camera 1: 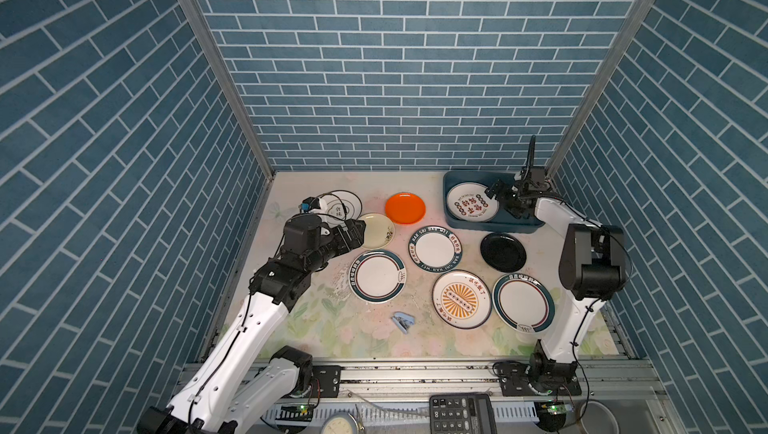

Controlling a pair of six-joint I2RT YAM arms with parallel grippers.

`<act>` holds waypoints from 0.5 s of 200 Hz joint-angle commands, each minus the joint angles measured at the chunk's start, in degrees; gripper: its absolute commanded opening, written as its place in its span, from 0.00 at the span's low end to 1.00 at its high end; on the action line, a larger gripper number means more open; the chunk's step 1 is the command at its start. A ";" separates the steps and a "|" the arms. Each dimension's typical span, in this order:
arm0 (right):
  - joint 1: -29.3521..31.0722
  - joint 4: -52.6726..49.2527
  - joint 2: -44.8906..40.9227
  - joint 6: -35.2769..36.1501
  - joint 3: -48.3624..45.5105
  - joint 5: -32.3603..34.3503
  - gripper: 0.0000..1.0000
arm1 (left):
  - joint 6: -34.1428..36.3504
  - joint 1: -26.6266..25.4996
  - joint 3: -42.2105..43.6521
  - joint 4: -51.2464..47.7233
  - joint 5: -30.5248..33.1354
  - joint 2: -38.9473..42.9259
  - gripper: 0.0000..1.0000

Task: Place the plates into the plastic bin on the countertop
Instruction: 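Carry the plate with the right gripper and lower it into the teal bin, then withdraw the right gripper from the bin toward the robot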

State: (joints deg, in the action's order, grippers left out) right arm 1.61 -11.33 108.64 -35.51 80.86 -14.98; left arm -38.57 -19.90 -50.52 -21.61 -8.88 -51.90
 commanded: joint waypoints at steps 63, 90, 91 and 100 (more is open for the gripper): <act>0.16 -6.96 -34.27 3.66 -18.93 5.40 0.98 | 3.40 0.13 -2.51 -13.08 5.85 7.76 1.00; 0.15 -12.28 -46.53 5.23 -25.60 3.51 0.98 | 2.61 0.17 -0.83 -14.52 5.16 10.61 1.00; 0.20 -12.60 -47.00 5.25 -25.85 3.49 0.98 | 2.62 0.15 -0.73 -14.60 5.14 10.64 1.00; 0.15 -15.37 -50.94 5.36 -27.66 3.30 0.98 | 2.31 0.14 0.19 -15.09 4.93 11.41 1.00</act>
State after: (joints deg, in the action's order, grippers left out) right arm 1.61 -18.48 66.06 -32.58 56.88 -11.29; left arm -36.47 -19.88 -51.70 -33.30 -4.27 -42.37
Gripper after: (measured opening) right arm 0.985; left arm 0.995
